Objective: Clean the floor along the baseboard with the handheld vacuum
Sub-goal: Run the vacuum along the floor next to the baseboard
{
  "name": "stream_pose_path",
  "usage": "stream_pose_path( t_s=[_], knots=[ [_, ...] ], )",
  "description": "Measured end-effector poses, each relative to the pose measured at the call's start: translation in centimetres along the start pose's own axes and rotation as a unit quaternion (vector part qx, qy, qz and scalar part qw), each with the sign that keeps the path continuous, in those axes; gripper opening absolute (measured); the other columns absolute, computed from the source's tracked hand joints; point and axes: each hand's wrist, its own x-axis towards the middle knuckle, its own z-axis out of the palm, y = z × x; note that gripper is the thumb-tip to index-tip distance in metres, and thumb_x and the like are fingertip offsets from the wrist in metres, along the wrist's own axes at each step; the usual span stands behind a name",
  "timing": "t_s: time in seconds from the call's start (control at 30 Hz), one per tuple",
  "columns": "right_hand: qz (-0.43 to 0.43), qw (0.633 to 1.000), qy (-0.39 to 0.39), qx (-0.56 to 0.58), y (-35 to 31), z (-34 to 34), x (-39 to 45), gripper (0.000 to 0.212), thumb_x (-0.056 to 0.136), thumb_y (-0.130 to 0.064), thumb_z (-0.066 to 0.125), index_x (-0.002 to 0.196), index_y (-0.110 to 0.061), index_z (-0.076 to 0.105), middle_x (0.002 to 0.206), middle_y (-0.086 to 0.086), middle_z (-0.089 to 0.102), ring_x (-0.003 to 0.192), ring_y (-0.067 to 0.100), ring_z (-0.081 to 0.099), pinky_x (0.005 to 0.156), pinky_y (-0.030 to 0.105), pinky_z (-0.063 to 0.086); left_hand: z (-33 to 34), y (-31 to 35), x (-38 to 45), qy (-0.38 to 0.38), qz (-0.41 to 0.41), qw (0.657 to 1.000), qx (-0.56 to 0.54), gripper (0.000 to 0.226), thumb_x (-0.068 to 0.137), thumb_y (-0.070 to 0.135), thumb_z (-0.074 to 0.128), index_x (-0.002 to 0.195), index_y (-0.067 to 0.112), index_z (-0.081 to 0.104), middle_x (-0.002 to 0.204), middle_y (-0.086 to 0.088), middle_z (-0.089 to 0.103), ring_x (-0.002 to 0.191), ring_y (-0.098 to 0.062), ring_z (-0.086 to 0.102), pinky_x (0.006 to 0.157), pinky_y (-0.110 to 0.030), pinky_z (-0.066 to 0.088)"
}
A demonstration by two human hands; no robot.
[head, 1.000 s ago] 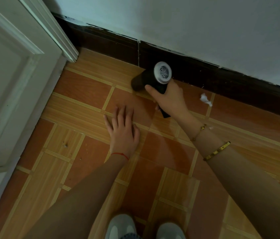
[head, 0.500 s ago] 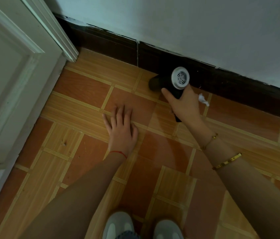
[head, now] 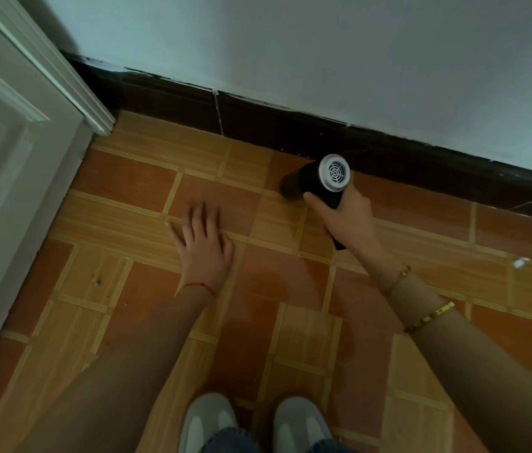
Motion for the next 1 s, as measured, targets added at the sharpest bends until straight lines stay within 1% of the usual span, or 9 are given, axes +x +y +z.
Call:
stream_pose_path(
  t_s=[0.1, 0.17, 0.4, 0.47, 0.6, 0.77, 0.87, 0.93, 1.0],
  knots=[
    [0.005, 0.998, -0.06, 0.007, -0.3, -0.1, -1.1, 0.051, 0.089, -0.039, 0.067, 0.128, -0.012, 0.05, 0.093, 0.008, 0.069, 0.072, 0.022, 0.066, 0.061, 0.026, 0.053, -0.1, 0.2, 0.0, 0.002, 0.0, 1.0, 0.006, 0.054, 0.097, 0.031, 0.036, 0.148, 0.011, 0.039, 0.155, -0.017, 0.037, 0.148, -0.037, 0.027, 0.118, -0.069, 0.012],
    [0.007, 0.992, -0.126, 0.026, -0.6, 0.1, -2.2, 0.048, 0.089, -0.038, 0.067, 0.128, -0.015, 0.049, 0.073, 0.0, 0.065, 0.053, 0.017, 0.063, 0.051, 0.027, 0.051, -0.2, 0.3, -0.1, -0.001, 0.001, 1.0, -0.002, 0.054, 0.098, 0.031, 0.028, 0.149, 0.013, 0.037, 0.156, -0.015, 0.035, 0.149, -0.035, 0.025, 0.118, -0.068, 0.012],
    [0.007, 0.983, -0.178, 0.041, -0.3, -0.6, -4.0, 0.042, 0.089, -0.037, 0.067, 0.124, -0.019, 0.051, 0.063, -0.003, 0.062, 0.048, 0.018, 0.062, 0.054, 0.036, 0.057, -0.2, 3.3, -0.1, 0.009, 0.043, 0.998, -0.038, 0.054, 0.096, 0.03, 0.025, 0.141, 0.011, 0.046, 0.148, -0.017, 0.045, 0.142, -0.037, 0.036, 0.117, -0.067, 0.018],
    [0.022, 0.987, -0.152, 0.043, 0.4, -1.3, -4.0, 0.044, 0.089, -0.037, 0.067, 0.126, -0.018, 0.051, 0.067, -0.002, 0.063, 0.05, 0.016, 0.061, 0.054, 0.034, 0.055, 0.2, 4.5, 0.2, 0.01, 0.063, 0.997, -0.048, 0.052, 0.095, 0.029, 0.028, 0.14, 0.011, 0.048, 0.145, -0.017, 0.048, 0.141, -0.037, 0.037, 0.117, -0.068, 0.018],
    [0.012, 0.999, -0.026, 0.036, 2.3, -2.6, -3.2, 0.059, 0.087, -0.04, 0.069, 0.137, -0.018, 0.045, 0.108, 0.001, 0.067, 0.079, 0.012, 0.058, 0.071, 0.028, 0.05, 1.0, 6.6, 1.0, -0.005, 0.113, 0.992, -0.048, 0.052, 0.095, 0.028, 0.032, 0.142, 0.011, 0.047, 0.146, -0.017, 0.047, 0.142, -0.036, 0.035, 0.118, -0.067, 0.017],
    [0.035, 0.994, 0.098, 0.041, 3.9, -4.5, -1.7, 0.06, 0.084, -0.046, 0.068, 0.133, -0.016, 0.048, 0.108, 0.007, 0.07, 0.074, 0.013, 0.062, 0.07, 0.032, 0.06, 2.3, 8.0, 1.7, -0.015, 0.139, 0.989, -0.039, 0.05, 0.097, 0.029, 0.037, 0.144, 0.013, 0.044, 0.152, -0.015, 0.041, 0.146, -0.034, 0.03, 0.118, -0.069, 0.013],
    [0.044, 0.991, 0.127, 0.013, 4.2, -4.8, -1.0, 0.061, 0.087, -0.039, 0.069, 0.137, -0.013, 0.047, 0.117, 0.005, 0.068, 0.061, -0.003, 0.059, 0.055, 0.006, 0.047, 2.4, 8.1, 1.6, -0.011, 0.137, 0.99, -0.042, 0.05, 0.097, 0.029, 0.038, 0.145, 0.014, 0.044, 0.153, -0.014, 0.039, 0.147, -0.033, 0.028, 0.119, -0.068, 0.009],
    [0.048, 0.991, 0.125, -0.001, 4.1, -4.7, -0.7, 0.064, 0.087, -0.037, 0.069, 0.141, -0.014, 0.044, 0.126, 0.002, 0.064, 0.079, -0.003, 0.062, 0.063, 0.002, 0.043, 2.3, 8.0, 1.6, -0.007, 0.138, 0.989, -0.048, 0.05, 0.096, 0.029, 0.039, 0.145, 0.014, 0.044, 0.154, -0.013, 0.039, 0.148, -0.032, 0.028, 0.119, -0.067, 0.008],
    [0.041, 0.994, 0.104, 0.004, 3.8, -4.3, -0.5, 0.066, 0.086, -0.04, 0.07, 0.141, -0.015, 0.044, 0.127, 0.002, 0.064, 0.103, 0.014, 0.065, 0.078, 0.015, 0.049, 2.3, 7.9, 1.6, -0.004, 0.141, 0.989, -0.047, 0.051, 0.096, 0.029, 0.04, 0.145, 0.015, 0.044, 0.154, -0.012, 0.039, 0.148, -0.032, 0.027, 0.119, -0.066, 0.008]
  ],
)
